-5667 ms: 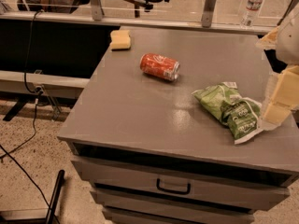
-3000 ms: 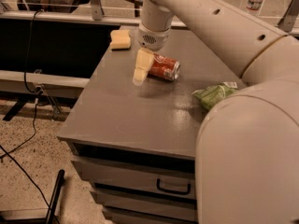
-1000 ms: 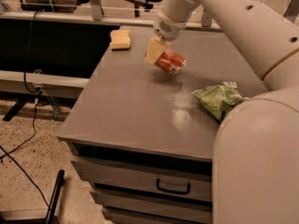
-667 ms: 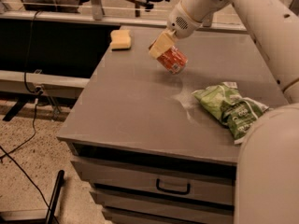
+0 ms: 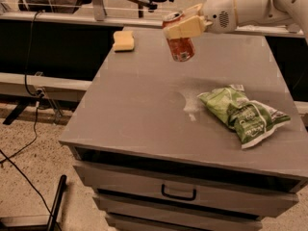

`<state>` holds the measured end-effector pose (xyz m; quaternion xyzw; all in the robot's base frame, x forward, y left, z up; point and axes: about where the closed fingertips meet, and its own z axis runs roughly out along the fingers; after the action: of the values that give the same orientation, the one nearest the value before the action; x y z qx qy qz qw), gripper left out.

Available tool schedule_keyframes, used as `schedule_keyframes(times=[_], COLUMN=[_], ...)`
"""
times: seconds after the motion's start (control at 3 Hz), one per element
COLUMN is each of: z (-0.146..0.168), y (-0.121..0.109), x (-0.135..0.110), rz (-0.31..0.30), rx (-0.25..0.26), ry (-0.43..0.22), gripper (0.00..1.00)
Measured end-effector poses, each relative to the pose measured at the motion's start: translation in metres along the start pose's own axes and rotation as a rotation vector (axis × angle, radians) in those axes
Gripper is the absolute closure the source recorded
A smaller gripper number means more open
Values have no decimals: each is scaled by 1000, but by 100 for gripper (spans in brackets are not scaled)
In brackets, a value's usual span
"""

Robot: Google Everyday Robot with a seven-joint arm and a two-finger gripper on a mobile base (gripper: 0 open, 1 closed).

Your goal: Place coke can upright

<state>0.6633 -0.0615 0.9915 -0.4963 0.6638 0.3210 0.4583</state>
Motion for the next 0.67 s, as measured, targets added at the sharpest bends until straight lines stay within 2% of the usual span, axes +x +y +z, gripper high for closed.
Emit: schedule_keyframes(times=[0.33,0.67], z=[-13,-14], y=[8,10], x=[-11,-13], rz=[-67,-82], rx=[30,32], ry=[-107,-124], gripper=[100,100])
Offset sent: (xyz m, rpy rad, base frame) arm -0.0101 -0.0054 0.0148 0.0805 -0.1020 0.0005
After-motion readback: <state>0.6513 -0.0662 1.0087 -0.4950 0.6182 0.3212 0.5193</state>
